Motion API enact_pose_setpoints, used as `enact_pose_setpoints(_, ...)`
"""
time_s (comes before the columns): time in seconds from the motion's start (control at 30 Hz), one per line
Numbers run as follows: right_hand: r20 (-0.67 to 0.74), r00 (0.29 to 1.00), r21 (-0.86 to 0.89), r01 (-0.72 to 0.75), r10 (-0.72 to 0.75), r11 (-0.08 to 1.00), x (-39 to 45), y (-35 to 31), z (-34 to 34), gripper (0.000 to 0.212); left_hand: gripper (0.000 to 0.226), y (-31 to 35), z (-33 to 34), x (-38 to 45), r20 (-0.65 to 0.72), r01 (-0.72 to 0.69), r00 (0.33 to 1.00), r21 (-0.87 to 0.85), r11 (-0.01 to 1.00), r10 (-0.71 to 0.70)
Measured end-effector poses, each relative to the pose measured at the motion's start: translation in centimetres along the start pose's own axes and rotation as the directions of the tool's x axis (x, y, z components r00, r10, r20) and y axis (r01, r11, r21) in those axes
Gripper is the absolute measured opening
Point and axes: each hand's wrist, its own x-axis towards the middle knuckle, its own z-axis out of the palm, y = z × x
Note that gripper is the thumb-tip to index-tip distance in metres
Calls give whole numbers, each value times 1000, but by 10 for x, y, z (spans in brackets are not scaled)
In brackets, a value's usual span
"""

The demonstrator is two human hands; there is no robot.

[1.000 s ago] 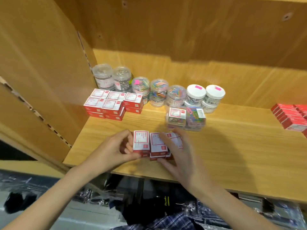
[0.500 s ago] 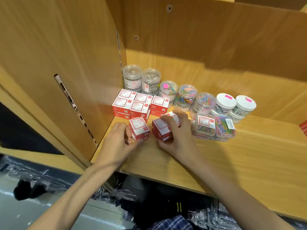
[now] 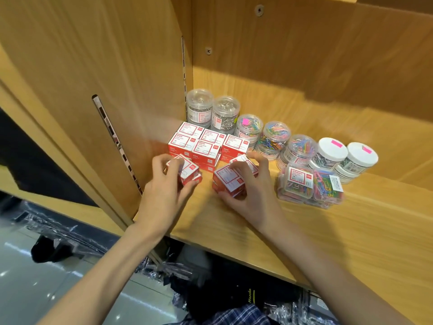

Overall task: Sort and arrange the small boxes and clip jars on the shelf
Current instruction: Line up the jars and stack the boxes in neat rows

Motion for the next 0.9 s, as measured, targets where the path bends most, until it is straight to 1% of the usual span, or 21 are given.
enact_pose_setpoints(0.07, 32, 999, -9, -6, 6, 1000, -4, 2, -1, 56, 43, -2, 0, 2, 0, -38, 999, 33, 999, 38)
enact_pose_setpoints(0.17, 45, 999, -63, -9, 12, 998, -10, 5, -6, 59, 48, -7, 0, 3, 41, -31, 999, -15, 999, 32)
enact_pose_setpoints(0.23, 89, 996, -8, -20, 21, 1000, -10, 7, -10, 58, 50, -11, 0, 1, 51, 2, 999, -63, 998, 2)
enact_pose_setpoints(0.27, 103, 995, 26, 2, -5, 1000, -8, 9, -10, 57, 50, -13, 0, 1, 54, 5, 999, -73, 997, -1)
enact_pose_setpoints(0.37, 69, 993, 84, 94, -100, 992, -1, 13, -4, 52, 49, -11, 1, 2, 49, 12, 999, -83, 996, -8)
enact_pose_setpoints(0.53, 1, 995, 86, 98, -98, 992, 7, 10, 12, 48, 49, -5, 6, -1, 13, 95, 995, -27, 995, -94)
enact_pose_setpoints(0.6, 16, 993, 80, 118, -120, 990, 6, 11, 12, 49, 51, -5, 8, -2, -3, 106, 994, 25, 994, -106)
enact_pose_setpoints(0.7, 59, 992, 48, 112, -115, 993, 4, 11, 7, 52, 53, -6, 10, -3, -19, 94, 996, 107, 990, -92)
enact_pose_setpoints(0.77, 27, 994, -17, 106, -105, 994, 0, 8, 3, 54, 52, -5, 11, -4, -21, 86, 996, 127, 988, -84)
enact_pose_setpoints(0.83, -11, 992, -96, 127, -128, 987, -3, 4, 2, 52, 51, -3, 11, -5, -19, 69, 998, 143, 987, -67)
enact_pose_setpoints(0.9, -12, 991, -109, 130, -132, 985, -6, 0, 4, 46, 50, -3, 11, -5, -12, 58, 998, 145, 988, -57)
